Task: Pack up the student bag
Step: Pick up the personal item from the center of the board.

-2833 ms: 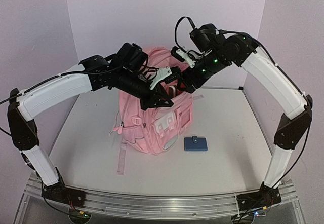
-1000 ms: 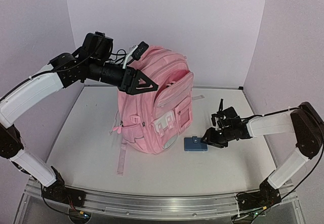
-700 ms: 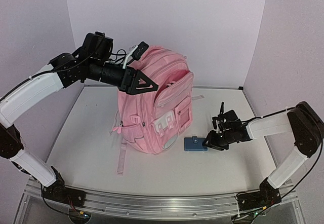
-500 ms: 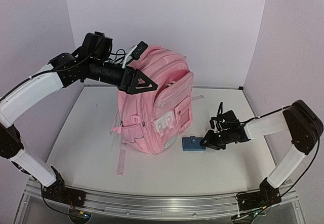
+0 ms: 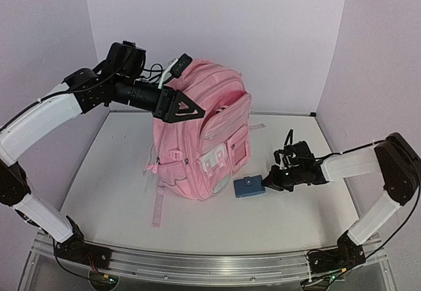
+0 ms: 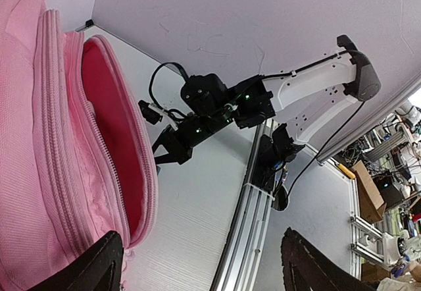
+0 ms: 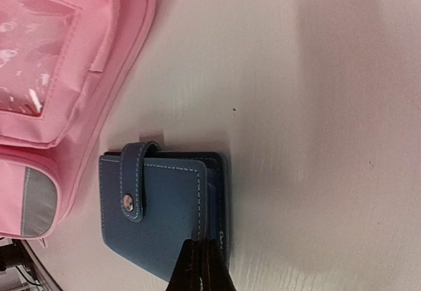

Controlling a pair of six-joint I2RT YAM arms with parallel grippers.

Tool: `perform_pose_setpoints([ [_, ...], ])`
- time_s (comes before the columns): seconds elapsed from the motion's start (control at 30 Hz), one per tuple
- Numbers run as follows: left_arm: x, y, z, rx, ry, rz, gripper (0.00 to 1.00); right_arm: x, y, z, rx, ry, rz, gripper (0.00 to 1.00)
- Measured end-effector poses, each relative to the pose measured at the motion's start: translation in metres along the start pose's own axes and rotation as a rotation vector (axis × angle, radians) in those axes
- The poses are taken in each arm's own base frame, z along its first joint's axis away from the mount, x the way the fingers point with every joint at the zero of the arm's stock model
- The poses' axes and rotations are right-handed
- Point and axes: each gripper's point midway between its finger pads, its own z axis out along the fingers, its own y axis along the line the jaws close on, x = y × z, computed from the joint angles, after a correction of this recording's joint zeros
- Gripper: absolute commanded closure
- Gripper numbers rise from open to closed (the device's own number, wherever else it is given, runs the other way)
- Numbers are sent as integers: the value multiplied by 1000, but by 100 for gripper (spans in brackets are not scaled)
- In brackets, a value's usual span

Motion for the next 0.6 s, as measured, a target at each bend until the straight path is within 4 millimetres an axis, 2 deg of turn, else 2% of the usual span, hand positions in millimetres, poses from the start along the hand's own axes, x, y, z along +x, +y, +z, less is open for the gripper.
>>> perform_pose_setpoints([
  [0.07,-1,-2,-1,12,1,1,16,-8,11,-19,-24,-44,-7,100],
  [0.17,-5,-7,-2,30,-4,6,16,-30,38,-60,-93,-155,-37,100],
  [0.33,-19,-18,-6,67,-27,29,15,-52,79,-122,-192,-266,-110,100],
  [0.6,-32,-26,2,146,-23,48,13,-64,165,-219,-448,-307,-326,100],
])
